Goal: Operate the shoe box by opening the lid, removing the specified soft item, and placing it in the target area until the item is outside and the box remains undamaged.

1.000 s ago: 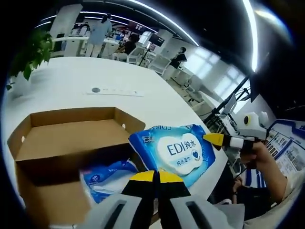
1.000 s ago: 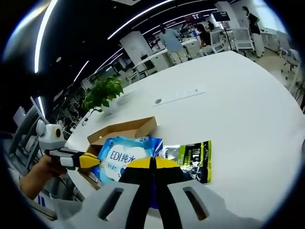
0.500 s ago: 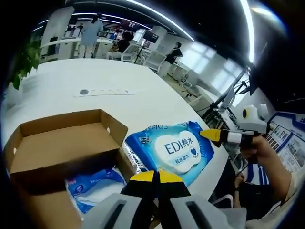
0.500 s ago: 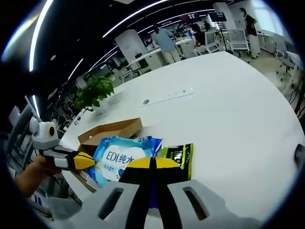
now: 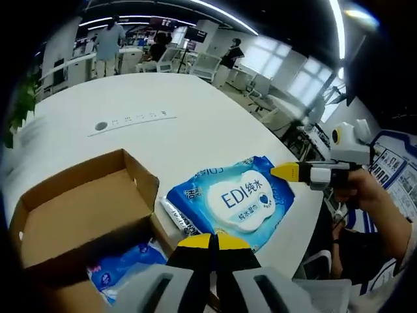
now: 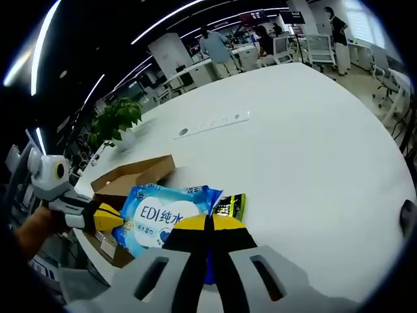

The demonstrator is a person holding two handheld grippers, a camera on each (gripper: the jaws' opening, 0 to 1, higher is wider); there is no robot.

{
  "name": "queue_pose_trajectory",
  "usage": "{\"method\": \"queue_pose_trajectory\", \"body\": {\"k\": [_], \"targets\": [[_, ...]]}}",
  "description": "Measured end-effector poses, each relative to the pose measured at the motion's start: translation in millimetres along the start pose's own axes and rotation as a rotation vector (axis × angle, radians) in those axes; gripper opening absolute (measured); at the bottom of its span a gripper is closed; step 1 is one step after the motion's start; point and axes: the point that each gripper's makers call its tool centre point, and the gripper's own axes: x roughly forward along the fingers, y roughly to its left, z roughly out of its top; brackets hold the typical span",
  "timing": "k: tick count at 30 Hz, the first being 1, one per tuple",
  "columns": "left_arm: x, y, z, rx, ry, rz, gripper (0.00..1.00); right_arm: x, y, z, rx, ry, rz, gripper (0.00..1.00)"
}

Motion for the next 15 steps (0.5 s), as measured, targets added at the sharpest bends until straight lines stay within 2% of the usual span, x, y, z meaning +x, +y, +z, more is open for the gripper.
{"method": "queue_pose_trajectory", "body": {"k": [11,15], "targets": [[21.1,14.2,-2.3,0.123,0.135,0.078,0.0,28.1,-13.0,-5.9,-0.006,0.042,-0.009,0.0],[28.1,17.9,-2.1,0.15,0.164,0.09,0.0,37.2,-17.5,-9.0,-0.006,0.054,-0.015,0.0]]}}
